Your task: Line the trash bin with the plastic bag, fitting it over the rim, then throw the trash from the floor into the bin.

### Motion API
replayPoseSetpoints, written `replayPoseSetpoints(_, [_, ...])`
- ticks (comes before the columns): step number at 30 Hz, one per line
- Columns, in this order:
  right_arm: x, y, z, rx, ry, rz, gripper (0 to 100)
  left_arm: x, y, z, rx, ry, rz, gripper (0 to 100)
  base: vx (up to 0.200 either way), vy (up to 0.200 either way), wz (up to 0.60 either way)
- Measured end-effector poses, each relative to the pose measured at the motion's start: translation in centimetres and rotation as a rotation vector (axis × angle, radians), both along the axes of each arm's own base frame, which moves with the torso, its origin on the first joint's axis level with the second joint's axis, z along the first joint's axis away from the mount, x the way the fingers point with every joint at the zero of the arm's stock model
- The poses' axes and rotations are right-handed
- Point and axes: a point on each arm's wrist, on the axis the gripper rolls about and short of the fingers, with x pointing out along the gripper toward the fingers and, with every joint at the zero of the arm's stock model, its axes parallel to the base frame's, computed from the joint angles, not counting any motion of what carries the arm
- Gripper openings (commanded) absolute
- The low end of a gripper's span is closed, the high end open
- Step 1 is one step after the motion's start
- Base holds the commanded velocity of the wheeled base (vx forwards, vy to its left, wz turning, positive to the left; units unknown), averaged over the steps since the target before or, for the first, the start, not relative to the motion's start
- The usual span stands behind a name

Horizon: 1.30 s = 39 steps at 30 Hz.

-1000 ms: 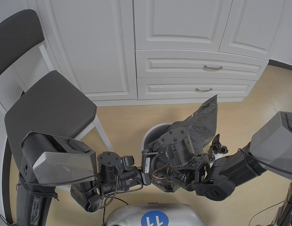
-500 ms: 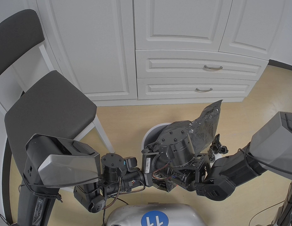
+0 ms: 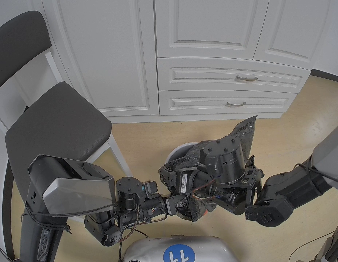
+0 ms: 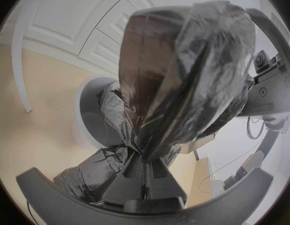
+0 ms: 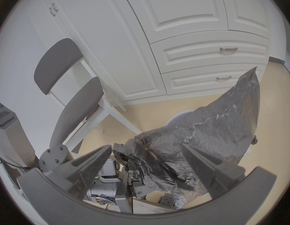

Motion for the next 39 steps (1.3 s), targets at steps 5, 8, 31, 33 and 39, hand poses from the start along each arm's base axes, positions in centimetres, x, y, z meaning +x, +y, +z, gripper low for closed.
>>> replayPoseSetpoints(5, [-0.7, -1.4, 1.6, -0.013, -0.037, 0.004, 100, -0.1, 0.0, 0.3, 0.0, -0.005, 0.007, 0, 0.0, 0.0, 0.0])
replayPoseSetpoints(8, [-1.2, -2.2, 2.6, -0.018, -0.062, 0.006, 100, -0.1, 0.1, 1.2, -0.011, -0.022, 0.012, 0, 0.0, 0.0, 0.0])
replayPoseSetpoints(31, [-2.1, -8.7, 7.8, -0.054, -0.229, -0.084, 0, -4.9, 3.4, 11.8, -0.002, -0.135, -0.052, 0, 0.0, 0.0, 0.0])
replayPoseSetpoints(33, [-2.0, -8.9, 7.9, -0.055, -0.233, -0.092, 0, -5.1, 3.4, 12.1, -0.001, -0.151, -0.062, 0, 0.0, 0.0, 0.0])
replayPoseSetpoints(39, [-1.3, -10.1, 8.2, -0.08, -0.245, -0.131, 0, -4.6, 2.7, 12.0, 0.047, -0.215, -0.09, 0, 0.0, 0.0, 0.0])
